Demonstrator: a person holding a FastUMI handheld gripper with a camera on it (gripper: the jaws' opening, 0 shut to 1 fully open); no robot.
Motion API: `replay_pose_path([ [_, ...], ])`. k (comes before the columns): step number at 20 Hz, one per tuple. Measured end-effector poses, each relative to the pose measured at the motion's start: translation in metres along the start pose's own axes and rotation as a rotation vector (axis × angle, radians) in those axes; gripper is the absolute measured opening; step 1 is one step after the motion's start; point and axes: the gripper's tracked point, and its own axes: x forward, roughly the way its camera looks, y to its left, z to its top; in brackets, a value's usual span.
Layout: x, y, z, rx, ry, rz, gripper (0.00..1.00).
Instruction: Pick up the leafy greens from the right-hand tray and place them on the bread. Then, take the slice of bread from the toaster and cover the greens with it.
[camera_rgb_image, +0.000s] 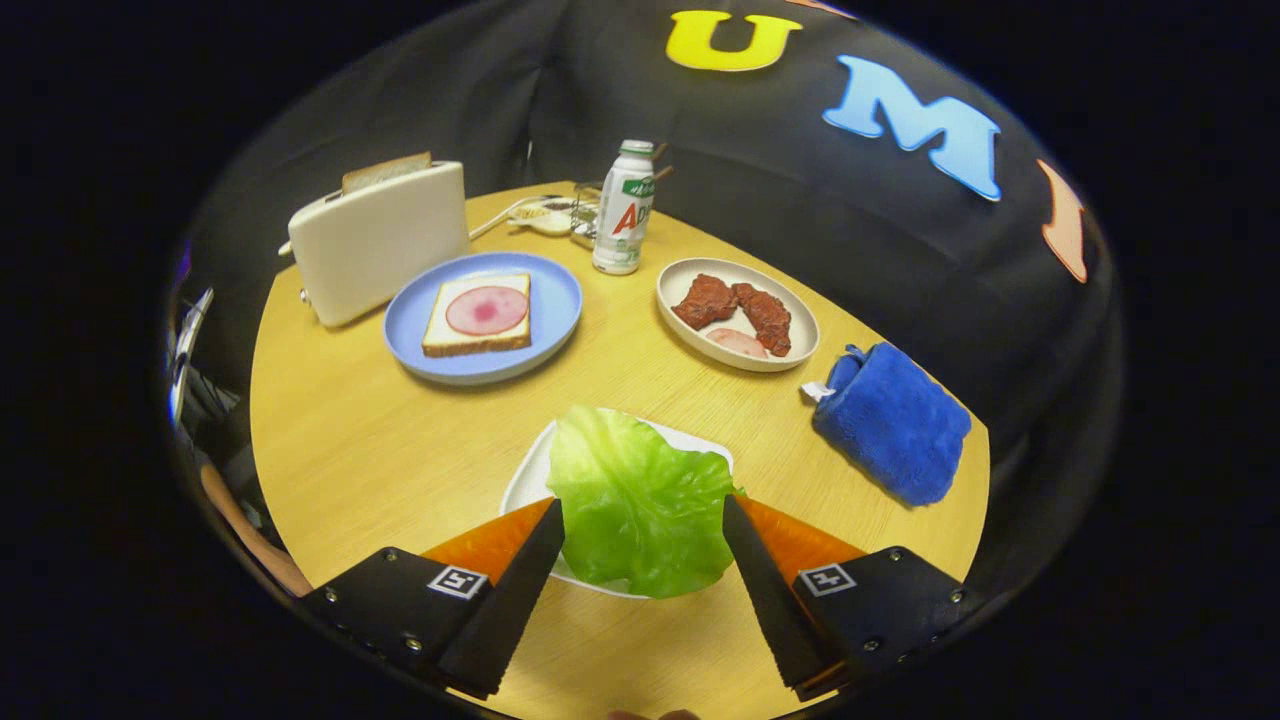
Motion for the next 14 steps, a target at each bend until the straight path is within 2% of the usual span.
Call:
replay_pose_path([
  [3, 0.017, 0.004, -0.006, 0.006, 0.084, 0.07, 0.97],
  [6, 0.037, -0.005, -0.017, 0.04, 0.169, 0.093, 0.96],
  [8, 0.04, -0.005, -0.015, 0.042, 0.178, 0.109, 0.95],
  [9, 0.037, 0.0, -0.014, 0.054, 0.18, 0.149, 0.95],
  [10, 0.041, 0.005, -0.019, 0.082, 0.193, 0.163, 0.89],
  [11, 0.041, 0.005, -0.02, 0.102, 0.204, 0.162, 0.77],
  [12, 0.037, 0.005, -0.017, 0.115, 0.206, 0.168, 0.71],
  [14, 0.041, 0.001, -0.018, 0.153, 0.196, 0.121, 0.27],
])
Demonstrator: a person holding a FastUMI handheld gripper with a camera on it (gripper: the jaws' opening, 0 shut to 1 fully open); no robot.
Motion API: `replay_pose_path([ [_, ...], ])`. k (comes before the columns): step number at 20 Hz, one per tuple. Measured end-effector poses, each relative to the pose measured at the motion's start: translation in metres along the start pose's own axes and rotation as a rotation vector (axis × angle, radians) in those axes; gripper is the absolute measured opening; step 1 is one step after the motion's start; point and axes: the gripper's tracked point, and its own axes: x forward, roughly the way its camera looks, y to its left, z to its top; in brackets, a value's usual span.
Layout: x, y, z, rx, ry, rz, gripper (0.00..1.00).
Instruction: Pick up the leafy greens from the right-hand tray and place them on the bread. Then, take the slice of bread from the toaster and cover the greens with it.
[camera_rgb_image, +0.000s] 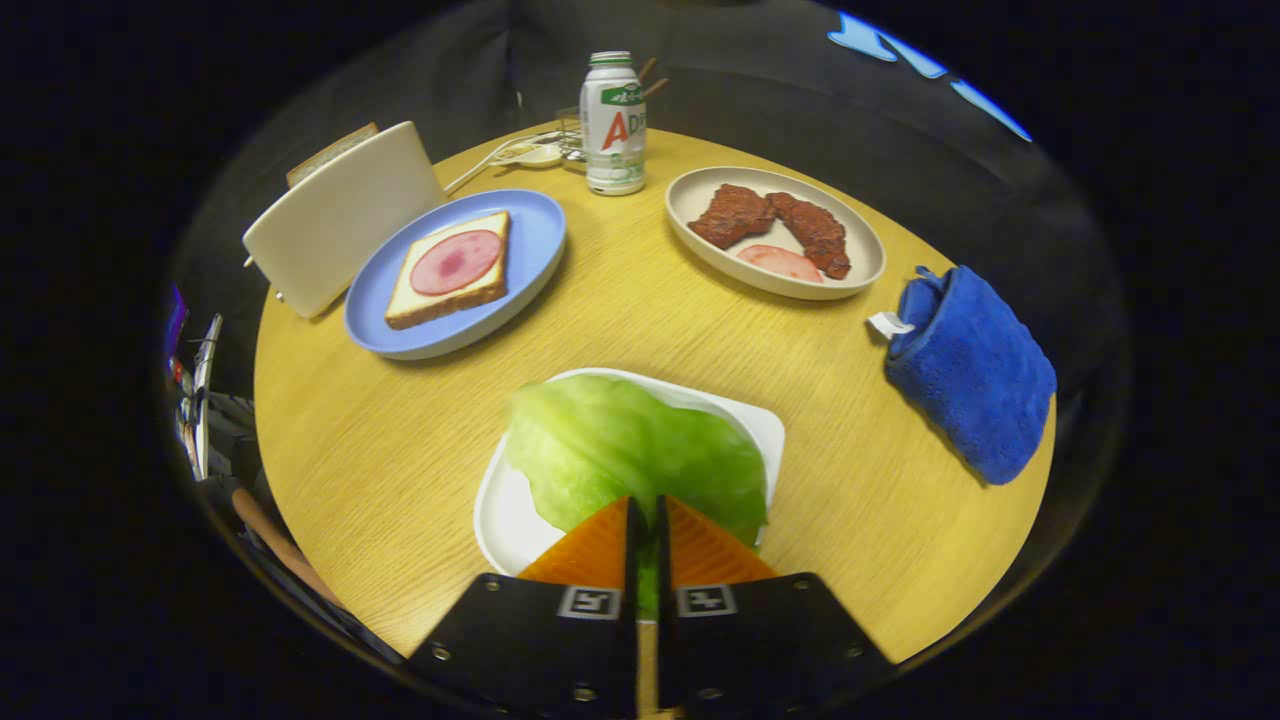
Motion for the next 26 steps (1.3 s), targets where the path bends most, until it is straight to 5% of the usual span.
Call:
replay_pose_path([
  [1, -0.003, 0.0, -0.004, 0.003, 0.011, -0.012, 0.05],
  [9, -0.046, -0.002, 0.021, 0.077, -0.104, -0.062, 0.04],
  [13, -0.051, -0.003, 0.028, -0.055, -0.128, -0.079, 0.04],
  [16, -0.039, 0.014, 0.02, -0.095, -0.072, 0.001, 0.92],
  [25, -0.003, 0.01, -0.004, -0.081, 0.128, 0.039, 0.9],
  [26, -0.001, 0.007, -0.006, -0.045, 0.141, 0.026, 0.62],
])
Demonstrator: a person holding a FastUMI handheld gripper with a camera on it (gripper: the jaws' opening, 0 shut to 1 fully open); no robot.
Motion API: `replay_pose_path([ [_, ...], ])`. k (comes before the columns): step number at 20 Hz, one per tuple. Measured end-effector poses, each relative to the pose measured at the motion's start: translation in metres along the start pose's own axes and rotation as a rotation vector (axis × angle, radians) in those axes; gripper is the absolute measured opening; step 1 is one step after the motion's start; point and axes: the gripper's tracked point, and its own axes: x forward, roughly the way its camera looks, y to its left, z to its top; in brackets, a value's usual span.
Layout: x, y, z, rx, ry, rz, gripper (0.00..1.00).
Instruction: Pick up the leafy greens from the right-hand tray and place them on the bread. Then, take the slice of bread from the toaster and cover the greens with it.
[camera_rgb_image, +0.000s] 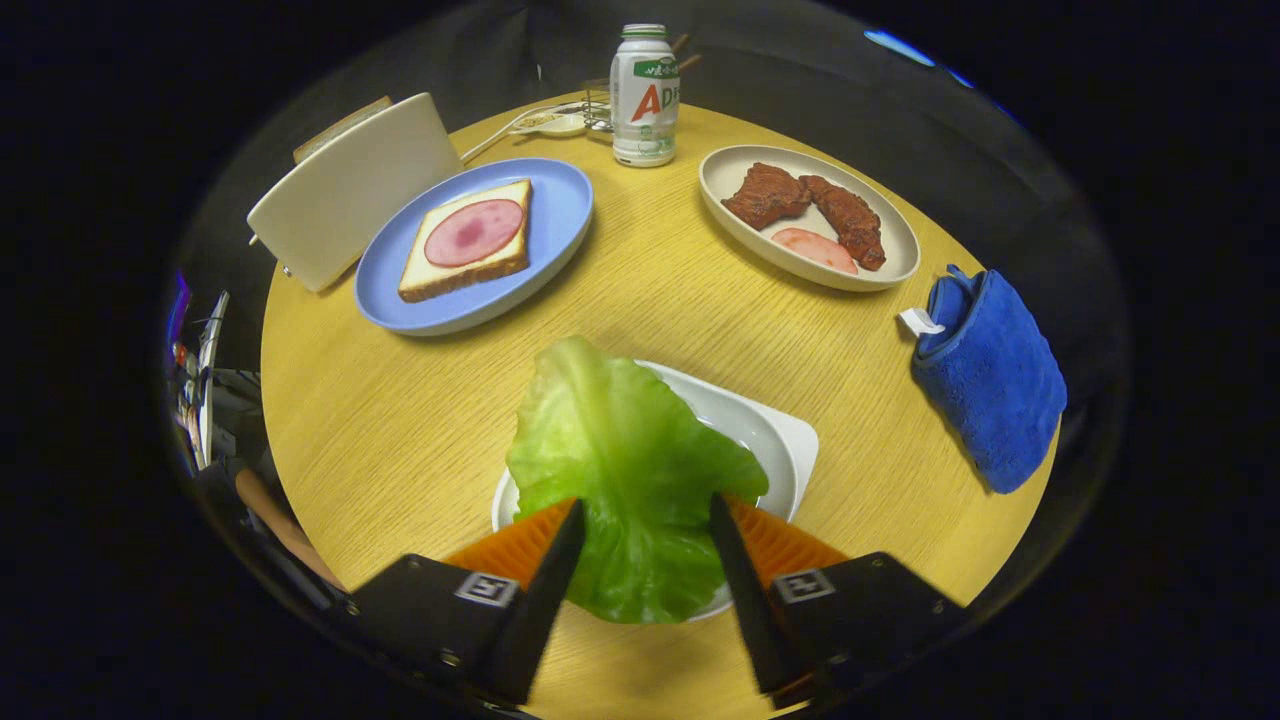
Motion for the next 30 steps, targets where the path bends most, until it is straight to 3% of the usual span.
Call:
replay_pose_path([
  [2, -0.009, 0.0, 0.001, 0.019, 0.012, -0.031, 0.05],
  [4, -0.01, 0.0, 0.0, 0.009, 0.028, -0.081, 0.05],
  [8, -0.039, 0.006, 0.031, 0.033, -0.08, -0.098, 0.05],
  [14, -0.079, 0.039, 0.077, 0.008, -0.203, -0.056, 0.05],
  [25, -0.055, 0.13, 0.147, -0.096, -0.247, 0.053, 0.05],
  [30, -0.028, 0.147, 0.179, -0.112, -0.251, 0.063, 0.05],
])
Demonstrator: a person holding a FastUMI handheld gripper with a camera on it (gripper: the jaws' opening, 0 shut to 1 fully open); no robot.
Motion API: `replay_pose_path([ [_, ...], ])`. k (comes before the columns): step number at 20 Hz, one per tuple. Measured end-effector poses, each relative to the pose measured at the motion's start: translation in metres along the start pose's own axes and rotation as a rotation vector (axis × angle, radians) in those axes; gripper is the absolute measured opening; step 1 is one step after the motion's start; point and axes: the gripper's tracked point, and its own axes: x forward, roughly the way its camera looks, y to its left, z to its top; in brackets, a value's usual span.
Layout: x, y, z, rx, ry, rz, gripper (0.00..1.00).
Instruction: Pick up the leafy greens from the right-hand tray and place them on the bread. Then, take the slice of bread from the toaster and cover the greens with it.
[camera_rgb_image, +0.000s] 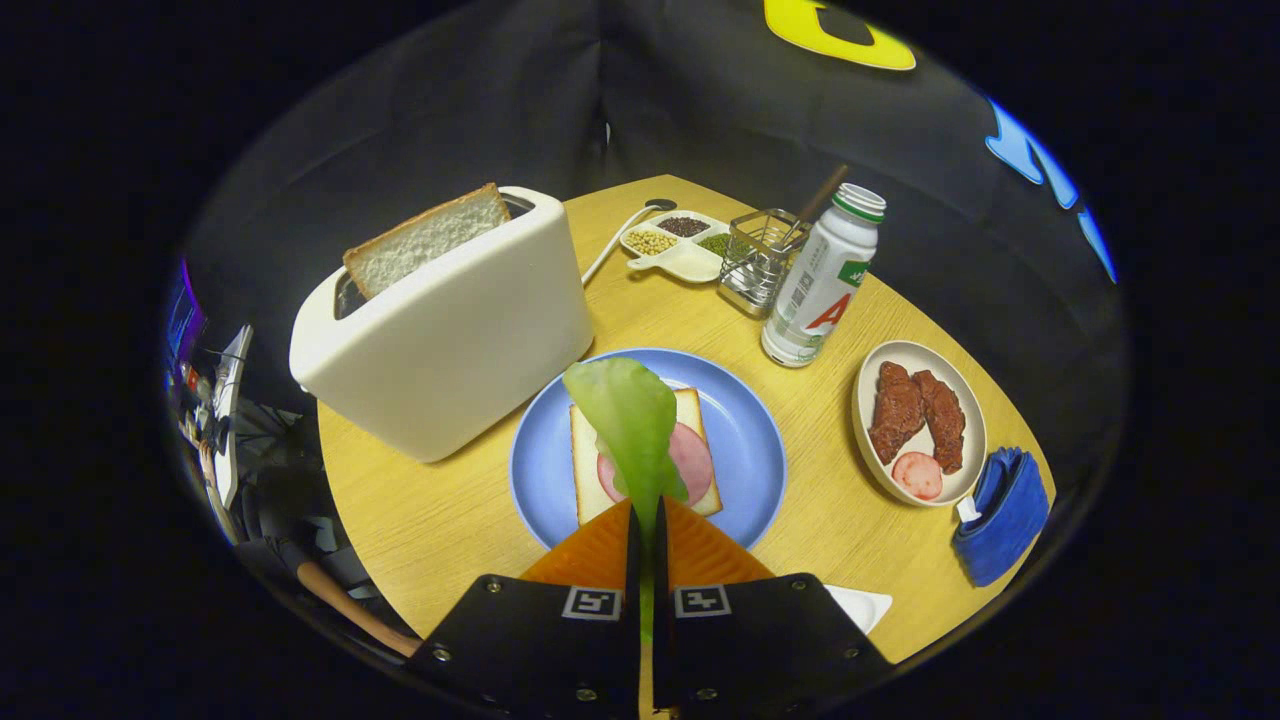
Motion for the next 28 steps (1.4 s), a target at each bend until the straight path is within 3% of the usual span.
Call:
replay_pose_path([
  [3, 0.016, 0.0, 0.007, 0.007, 0.01, 0.005, 0.05],
  [5, 0.019, -0.006, 0.014, 0.001, -0.011, -0.02, 0.14],
  [7, 0.016, -0.017, 0.021, -0.007, -0.041, -0.064, 0.27],
  [8, 0.012, -0.02, 0.024, -0.011, -0.051, -0.074, 0.52],
  [9, 0.009, -0.02, 0.025, -0.01, -0.062, -0.073, 0.58],
  [15, -0.02, -0.01, 0.029, 0.004, -0.15, -0.079, 0.58],
  [23, -0.041, 0.038, 0.03, 0.091, -0.384, -0.117, 0.57],
  [28, -0.045, 0.065, 0.032, 0.038, -0.489, -0.2, 0.57],
])
